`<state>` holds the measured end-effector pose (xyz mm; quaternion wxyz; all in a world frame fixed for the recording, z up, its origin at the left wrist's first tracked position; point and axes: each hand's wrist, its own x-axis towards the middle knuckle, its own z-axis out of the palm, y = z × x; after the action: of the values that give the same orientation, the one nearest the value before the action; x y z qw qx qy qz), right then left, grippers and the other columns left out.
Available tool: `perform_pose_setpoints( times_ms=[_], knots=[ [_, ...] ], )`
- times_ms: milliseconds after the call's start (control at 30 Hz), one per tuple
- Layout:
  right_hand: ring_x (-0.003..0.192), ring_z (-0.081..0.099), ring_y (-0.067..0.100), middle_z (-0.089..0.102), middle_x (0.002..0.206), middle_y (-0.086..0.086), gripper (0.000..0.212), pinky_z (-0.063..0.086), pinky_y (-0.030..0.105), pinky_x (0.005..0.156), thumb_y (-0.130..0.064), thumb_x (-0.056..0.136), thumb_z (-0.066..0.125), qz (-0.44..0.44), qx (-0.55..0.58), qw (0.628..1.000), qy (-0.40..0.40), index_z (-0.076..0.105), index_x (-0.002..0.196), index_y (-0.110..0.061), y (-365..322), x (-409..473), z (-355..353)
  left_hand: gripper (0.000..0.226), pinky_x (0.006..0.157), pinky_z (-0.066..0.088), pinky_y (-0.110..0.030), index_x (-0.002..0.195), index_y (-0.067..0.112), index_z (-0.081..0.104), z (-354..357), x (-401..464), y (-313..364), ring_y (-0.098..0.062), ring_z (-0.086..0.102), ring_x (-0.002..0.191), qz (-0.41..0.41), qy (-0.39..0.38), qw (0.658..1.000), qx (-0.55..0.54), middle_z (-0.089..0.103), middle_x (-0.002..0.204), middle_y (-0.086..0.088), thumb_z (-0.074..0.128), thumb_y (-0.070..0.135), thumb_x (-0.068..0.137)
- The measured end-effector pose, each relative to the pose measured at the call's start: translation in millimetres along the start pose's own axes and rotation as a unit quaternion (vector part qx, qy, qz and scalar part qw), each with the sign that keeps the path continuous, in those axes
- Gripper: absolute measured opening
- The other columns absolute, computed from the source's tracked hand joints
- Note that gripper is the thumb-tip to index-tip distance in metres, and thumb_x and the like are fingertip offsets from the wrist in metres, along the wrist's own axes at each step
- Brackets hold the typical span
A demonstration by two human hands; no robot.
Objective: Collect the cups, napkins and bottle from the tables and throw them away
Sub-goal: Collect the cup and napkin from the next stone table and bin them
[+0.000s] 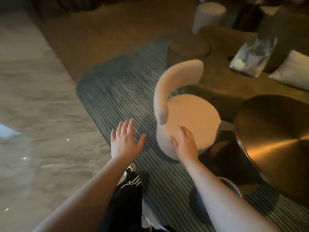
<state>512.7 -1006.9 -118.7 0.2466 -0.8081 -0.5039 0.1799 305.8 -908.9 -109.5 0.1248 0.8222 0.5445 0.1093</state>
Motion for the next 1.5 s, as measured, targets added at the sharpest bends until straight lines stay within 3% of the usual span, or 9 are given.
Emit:
perform_pose_setpoints(
  times_ms=[233,400,633,867,1033,1233,1500],
  knots=[
    [0.136,0.032,0.025,0.038,0.147,0.010,0.049,0.029,0.039,0.110,-0.035,0.097,0.045,-0.082,-0.014,0.996,-0.008,0.040,0.141,-0.014,-90,186,77,0.082,0.117,0.007,-0.047,0.152,0.024,0.011,-6,146,-110,-0.020,0.009,0.145,-0.069,0.025,0.997,0.011,0.022,0.157,-0.004,0.020,0.072,0.086],
    [0.140,0.025,0.025,0.028,0.153,0.009,0.050,0.029,0.040,0.111,-0.036,0.097,0.045,-0.055,0.006,0.998,-0.031,0.036,0.143,-0.018,-159,334,119,0.083,0.117,0.007,-0.047,0.152,0.024,0.010,-23,292,-185,-0.020,0.010,0.145,-0.093,0.002,0.996,-0.002,0.020,0.157,-0.003,0.019,0.073,0.086],
    [0.138,0.029,0.027,0.032,0.150,0.012,0.049,0.033,0.044,0.110,-0.033,0.097,0.046,-0.039,0.001,0.999,-0.017,0.038,0.141,-0.014,-225,501,129,0.081,0.117,0.008,-0.047,0.152,0.024,0.010,-56,488,-235,-0.021,0.011,0.145,-0.071,-0.019,0.997,0.012,0.020,0.158,-0.003,0.022,0.070,0.087],
    [0.134,0.035,0.027,0.037,0.146,0.013,0.048,0.037,0.044,0.106,-0.031,0.096,0.048,-0.017,-0.020,1.000,0.014,0.040,0.139,-0.012,-218,678,127,0.079,0.117,0.008,-0.047,0.153,0.023,0.008,-32,683,-223,-0.020,0.009,0.145,-0.047,-0.036,0.998,-0.007,0.017,0.158,-0.003,0.024,0.069,0.090],
    [0.135,0.033,0.026,0.036,0.147,0.013,0.049,0.036,0.042,0.108,-0.031,0.096,0.048,-0.003,-0.021,0.999,0.029,0.038,0.140,-0.012,-183,857,123,0.079,0.116,0.011,-0.049,0.153,0.021,0.009,5,874,-208,-0.021,0.012,0.145,-0.049,-0.041,0.998,-0.006,0.019,0.158,-0.004,0.026,0.066,0.090],
    [0.138,0.028,0.028,0.031,0.150,0.011,0.050,0.034,0.043,0.109,-0.035,0.098,0.044,0.007,-0.041,0.999,-0.005,0.036,0.142,-0.014,-157,1092,76,0.079,0.114,0.015,-0.049,0.152,0.020,0.012,15,1106,-160,-0.022,0.017,0.143,-0.075,-0.039,0.996,0.013,0.023,0.156,-0.005,0.027,0.066,0.091],
    [0.138,0.028,0.027,0.031,0.151,0.009,0.050,0.032,0.041,0.109,-0.039,0.097,0.043,0.031,-0.049,0.998,-0.021,0.037,0.141,-0.016,-132,1325,28,0.080,0.114,0.016,-0.050,0.153,0.021,0.011,30,1340,-100,-0.023,0.019,0.142,-0.062,-0.067,0.996,0.004,0.022,0.157,-0.003,0.023,0.069,0.089]
  ],
)
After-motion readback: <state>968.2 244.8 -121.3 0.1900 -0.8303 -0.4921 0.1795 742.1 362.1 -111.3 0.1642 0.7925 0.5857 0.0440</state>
